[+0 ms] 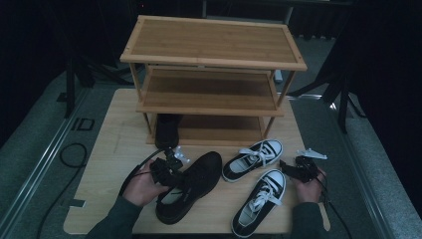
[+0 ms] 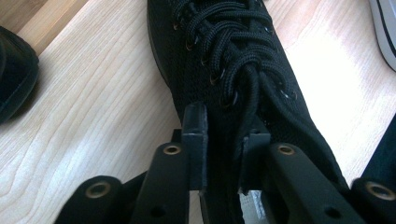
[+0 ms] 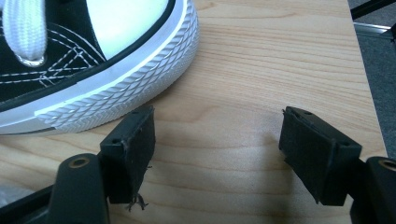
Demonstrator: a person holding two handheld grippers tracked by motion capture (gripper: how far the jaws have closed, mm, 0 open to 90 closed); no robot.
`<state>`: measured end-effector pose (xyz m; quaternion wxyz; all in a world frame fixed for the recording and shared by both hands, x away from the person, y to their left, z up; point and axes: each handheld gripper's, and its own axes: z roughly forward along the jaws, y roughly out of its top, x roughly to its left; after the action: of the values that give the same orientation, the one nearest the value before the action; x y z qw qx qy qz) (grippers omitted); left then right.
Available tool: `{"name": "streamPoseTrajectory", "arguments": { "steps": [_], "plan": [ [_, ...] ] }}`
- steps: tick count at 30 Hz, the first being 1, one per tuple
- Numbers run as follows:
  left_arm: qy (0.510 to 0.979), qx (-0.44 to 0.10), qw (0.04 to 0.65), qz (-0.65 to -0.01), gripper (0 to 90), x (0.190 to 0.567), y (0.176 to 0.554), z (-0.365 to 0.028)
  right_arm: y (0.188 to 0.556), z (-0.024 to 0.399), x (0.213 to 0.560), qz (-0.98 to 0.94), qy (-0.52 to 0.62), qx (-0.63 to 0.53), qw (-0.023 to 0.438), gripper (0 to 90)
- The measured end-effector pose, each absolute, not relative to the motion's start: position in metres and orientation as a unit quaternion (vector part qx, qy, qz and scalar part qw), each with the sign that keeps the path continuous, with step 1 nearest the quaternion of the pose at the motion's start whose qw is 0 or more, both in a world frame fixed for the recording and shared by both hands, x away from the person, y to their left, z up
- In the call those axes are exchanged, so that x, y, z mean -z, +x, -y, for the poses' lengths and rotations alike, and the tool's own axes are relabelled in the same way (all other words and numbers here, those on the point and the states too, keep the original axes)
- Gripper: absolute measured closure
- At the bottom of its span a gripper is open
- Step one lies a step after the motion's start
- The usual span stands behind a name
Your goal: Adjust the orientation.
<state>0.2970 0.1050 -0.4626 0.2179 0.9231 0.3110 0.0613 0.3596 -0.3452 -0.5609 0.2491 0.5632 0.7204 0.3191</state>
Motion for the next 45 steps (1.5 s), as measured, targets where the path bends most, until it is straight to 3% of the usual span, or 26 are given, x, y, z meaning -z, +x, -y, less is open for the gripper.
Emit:
{"name": "streamPoseTrajectory", "arguments": {
  "steps": [12,45],
  "plan": [
    [0.922,-0.061,0.212,-0.318,86.0,0.465,0.3,-0.101,0.36,0.345,0.561,-0.72,0.563,-0.319,0.249,27.0],
    [0.884,-0.021,0.27,-0.38,86.7,0.462,0.315,-0.114,0.36,0.345,0.561,-0.72,0.563,-0.319,0.249,27.0]
  ]
}}
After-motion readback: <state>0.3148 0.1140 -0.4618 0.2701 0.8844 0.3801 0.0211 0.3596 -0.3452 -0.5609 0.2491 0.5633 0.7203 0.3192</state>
